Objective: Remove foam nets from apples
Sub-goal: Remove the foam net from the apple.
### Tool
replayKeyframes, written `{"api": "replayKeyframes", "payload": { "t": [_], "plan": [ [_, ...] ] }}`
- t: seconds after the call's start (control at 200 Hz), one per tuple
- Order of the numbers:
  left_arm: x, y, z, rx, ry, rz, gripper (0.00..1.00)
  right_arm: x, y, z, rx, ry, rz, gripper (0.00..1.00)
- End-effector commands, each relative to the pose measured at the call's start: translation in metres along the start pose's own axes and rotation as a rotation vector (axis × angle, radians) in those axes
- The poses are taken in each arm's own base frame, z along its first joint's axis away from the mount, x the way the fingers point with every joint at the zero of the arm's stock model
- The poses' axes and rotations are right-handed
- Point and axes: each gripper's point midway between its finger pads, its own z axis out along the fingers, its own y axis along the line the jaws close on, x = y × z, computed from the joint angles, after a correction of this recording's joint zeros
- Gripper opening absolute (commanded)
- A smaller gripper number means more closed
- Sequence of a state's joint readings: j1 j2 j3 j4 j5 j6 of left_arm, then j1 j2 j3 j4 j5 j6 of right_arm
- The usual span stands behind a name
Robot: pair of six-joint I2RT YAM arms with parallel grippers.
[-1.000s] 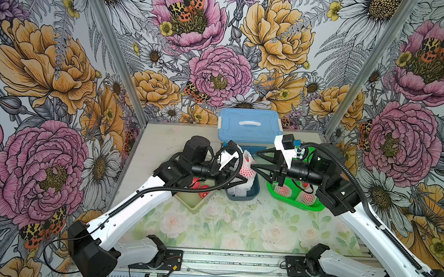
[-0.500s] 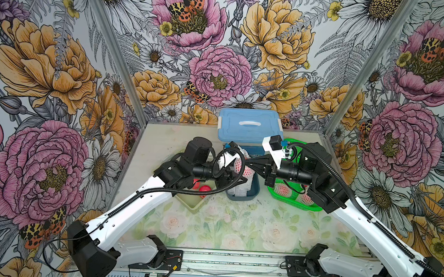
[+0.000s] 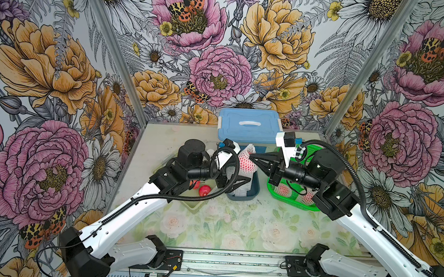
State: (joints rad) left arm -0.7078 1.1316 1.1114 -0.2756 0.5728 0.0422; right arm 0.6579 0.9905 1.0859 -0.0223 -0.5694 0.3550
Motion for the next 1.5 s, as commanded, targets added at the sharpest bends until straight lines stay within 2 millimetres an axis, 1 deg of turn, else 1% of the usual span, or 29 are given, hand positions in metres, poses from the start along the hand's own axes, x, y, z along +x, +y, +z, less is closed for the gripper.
{"api": "replayKeyframes", "payload": {
  "t": [0.0,0.24,0.35,0.41,0.445,0.505,0.56,0.57,0.596,0.611,0.651,0.736,0.796,0.901,0.966,1.006,1.161,1.251,1.336,1.426,1.491],
  "plan": [
    [-0.015,-0.003,0.000,0.009,-0.081,0.013,0.99,-0.023,0.006,0.002,-0.034,-0.116,0.062,0.00],
    [-0.028,-0.004,-0.002,0.000,-0.133,0.026,0.99,-0.017,0.003,0.006,-0.030,-0.110,0.080,0.00],
    [-0.030,-0.008,-0.002,0.025,-0.137,0.032,0.93,-0.016,0.001,0.007,-0.023,-0.110,0.079,0.00],
    [-0.029,-0.009,-0.001,0.035,-0.132,0.032,0.86,-0.015,0.001,0.007,-0.021,-0.108,0.082,0.00],
    [-0.028,-0.011,-0.001,0.043,-0.129,0.034,0.80,-0.015,0.000,0.008,-0.016,-0.108,0.083,0.00],
    [-0.028,-0.011,-0.001,0.043,-0.129,0.036,0.67,-0.013,-0.001,0.008,-0.009,-0.102,0.087,0.00],
    [-0.027,-0.010,-0.001,0.040,-0.129,0.035,0.53,-0.011,-0.004,0.008,0.005,-0.096,0.090,0.00],
    [-0.027,-0.010,-0.001,0.041,-0.128,0.034,0.51,-0.011,-0.004,0.008,0.006,-0.095,0.088,0.03],
    [-0.027,-0.010,-0.001,0.038,-0.126,0.034,0.45,-0.010,-0.005,0.008,0.010,-0.091,0.089,0.06],
    [-0.026,-0.009,0.000,0.037,-0.123,0.031,0.43,-0.010,-0.005,0.007,0.012,-0.090,0.087,0.10],
    [-0.025,-0.009,0.000,0.036,-0.120,0.031,0.42,-0.011,-0.005,0.006,0.019,-0.085,0.081,0.20],
    [-0.023,-0.008,0.000,0.033,-0.111,0.028,0.39,-0.011,-0.005,0.003,0.036,-0.071,0.062,0.37],
    [-0.021,-0.008,0.000,0.030,-0.105,0.028,0.32,-0.010,-0.005,0.000,0.052,-0.054,0.044,0.51],
    [-0.021,-0.008,-0.001,0.026,-0.103,0.031,0.14,-0.008,-0.009,-0.007,0.102,-0.036,0.006,0.67],
    [-0.020,-0.008,-0.002,0.024,-0.102,0.031,0.06,-0.006,-0.012,-0.012,0.136,-0.031,-0.016,0.70],
    [-0.020,-0.009,-0.003,0.027,-0.101,0.034,0.00,-0.005,-0.014,-0.013,0.150,-0.024,-0.024,0.71],
    [-0.018,-0.012,-0.005,0.037,-0.090,0.045,0.00,-0.003,-0.019,-0.014,0.183,-0.001,-0.039,0.72],
    [-0.015,-0.011,-0.006,0.030,-0.077,0.048,0.00,-0.009,-0.024,-0.022,0.240,-0.018,-0.074,0.72],
    [-0.012,-0.012,-0.006,0.029,-0.064,0.053,0.00,-0.015,-0.022,-0.029,0.257,-0.023,-0.099,0.72],
    [-0.009,-0.017,-0.004,0.040,-0.055,0.067,0.00,-0.018,-0.018,-0.025,0.229,-0.015,-0.097,0.72],
    [-0.004,-0.015,0.000,0.024,-0.028,0.075,0.00,-0.019,-0.012,-0.022,0.193,-0.009,-0.091,0.72]
  ]
}}
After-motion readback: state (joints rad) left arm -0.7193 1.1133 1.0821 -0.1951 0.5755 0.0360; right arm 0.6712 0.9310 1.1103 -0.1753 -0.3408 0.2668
